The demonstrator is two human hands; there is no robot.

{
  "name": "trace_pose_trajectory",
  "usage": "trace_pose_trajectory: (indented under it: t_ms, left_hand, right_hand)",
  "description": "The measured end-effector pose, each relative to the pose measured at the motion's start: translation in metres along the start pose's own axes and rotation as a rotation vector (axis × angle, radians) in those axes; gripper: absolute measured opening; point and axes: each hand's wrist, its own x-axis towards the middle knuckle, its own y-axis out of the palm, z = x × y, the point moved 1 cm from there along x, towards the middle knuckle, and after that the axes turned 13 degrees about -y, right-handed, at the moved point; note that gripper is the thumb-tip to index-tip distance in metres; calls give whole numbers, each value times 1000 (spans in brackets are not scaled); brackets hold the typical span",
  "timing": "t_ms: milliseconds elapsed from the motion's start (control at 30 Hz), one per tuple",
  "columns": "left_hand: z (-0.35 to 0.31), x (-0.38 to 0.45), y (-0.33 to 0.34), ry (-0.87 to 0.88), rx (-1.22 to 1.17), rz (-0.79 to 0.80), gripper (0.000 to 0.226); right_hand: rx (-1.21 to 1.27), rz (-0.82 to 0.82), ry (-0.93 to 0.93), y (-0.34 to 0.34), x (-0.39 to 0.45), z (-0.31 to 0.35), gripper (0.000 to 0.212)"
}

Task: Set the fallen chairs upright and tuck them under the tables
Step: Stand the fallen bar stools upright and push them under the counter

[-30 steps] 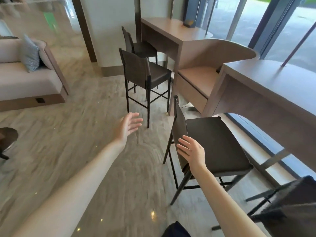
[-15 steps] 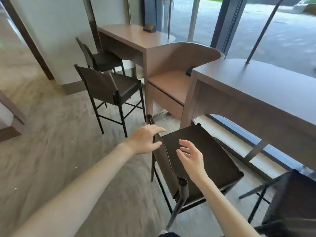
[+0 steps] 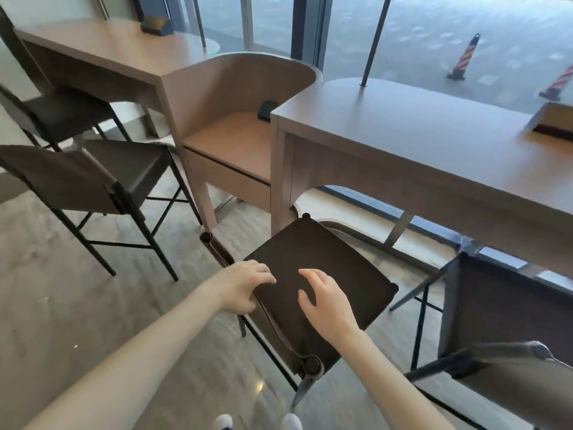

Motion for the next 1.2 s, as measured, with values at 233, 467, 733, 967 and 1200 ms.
trace_pose_trajectory:
  t_ms: [233, 467, 733, 967, 1200]
  left_hand:
    - [-1, 25, 19, 183, 99, 173, 53]
    - [-3, 36, 39, 382, 236, 209, 30]
    - [-7, 38, 43, 494, 433, 112, 34]
    - [-16, 46, 32, 562, 407, 44, 41]
    - [-45, 75, 25, 522, 357, 8, 40]
  right_hand:
    - [-34, 74, 161, 20, -15, 28, 42]
    - [-217, 439, 351, 39, -31, 57, 47]
    - [-503, 609, 516, 52, -38, 67, 28]
    - [-599, 701, 354, 21, -37, 48, 35]
    - [-650, 708, 294, -21, -30, 9, 38]
